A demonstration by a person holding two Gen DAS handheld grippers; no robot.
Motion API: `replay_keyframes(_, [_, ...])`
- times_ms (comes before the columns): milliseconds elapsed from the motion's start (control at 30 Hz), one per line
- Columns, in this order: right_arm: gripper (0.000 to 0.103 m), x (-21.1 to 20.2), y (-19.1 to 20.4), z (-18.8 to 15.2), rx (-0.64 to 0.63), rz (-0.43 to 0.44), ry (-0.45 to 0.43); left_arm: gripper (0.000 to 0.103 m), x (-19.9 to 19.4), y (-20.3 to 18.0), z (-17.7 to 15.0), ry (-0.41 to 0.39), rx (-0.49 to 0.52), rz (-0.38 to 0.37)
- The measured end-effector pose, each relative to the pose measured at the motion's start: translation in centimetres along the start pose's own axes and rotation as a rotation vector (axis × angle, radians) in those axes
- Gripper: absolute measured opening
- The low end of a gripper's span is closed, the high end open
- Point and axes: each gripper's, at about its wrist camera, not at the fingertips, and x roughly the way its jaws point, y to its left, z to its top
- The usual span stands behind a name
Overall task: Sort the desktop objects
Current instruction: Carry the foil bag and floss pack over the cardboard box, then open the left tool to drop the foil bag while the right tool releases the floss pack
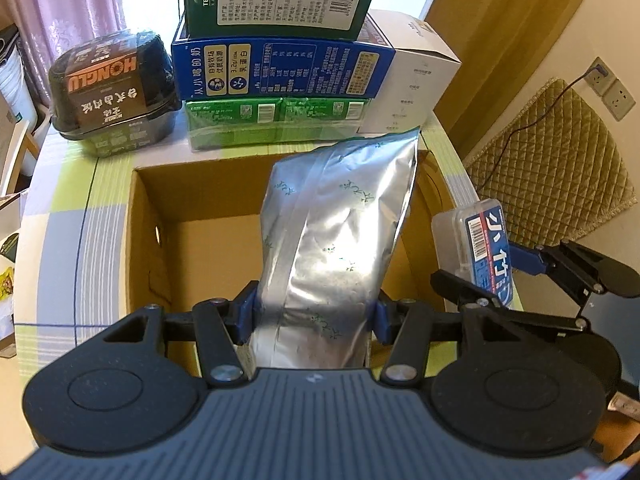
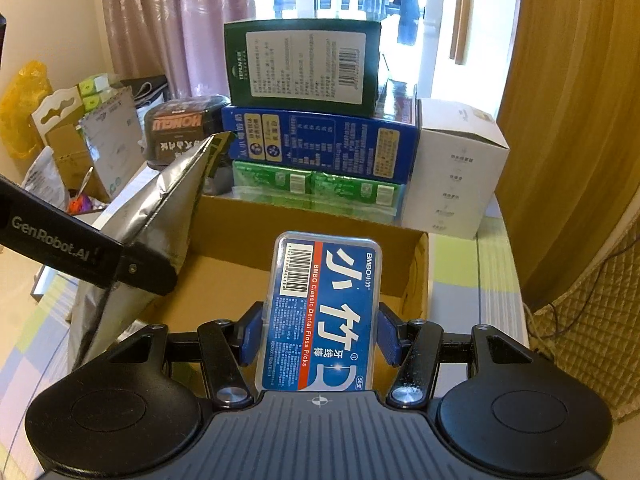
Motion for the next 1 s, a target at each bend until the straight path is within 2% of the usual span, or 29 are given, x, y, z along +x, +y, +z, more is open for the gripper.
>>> replay_keyframes(300, [0.054, 2.6, -0.7, -0.3, 0.01, -0.009, 0.017, 0.05, 2.8, 0.7, 0.5, 0.008, -0.017, 0.004])
replay_keyframes(633, [0.054, 3.5, -0.9, -0.3, 0.015, -0.01, 0.02, 0.05, 4.3, 0.8, 1.0, 0.005, -0.025, 0.004])
replay_keyframes(767, [0.054, 3.8, -0.8, -0.3, 0.015, -0.01, 0.022, 0.054, 4.6, 1.1, 1.1, 0.003, -0.041, 0.006])
replay_keyframes(833, [0.054, 4.0, -0.8, -0.2, 0.013, -0.009, 0.024, 0.059, 4.6, 1.2, 1.0, -0.003, -0.044, 0.011])
replay_keyframes(1000, [0.054, 4.2, -0.7, -0.3, 0.013, -0.009, 0.026, 0.06, 4.2, 1.9, 0.7, -0.012, -0.049, 0.023])
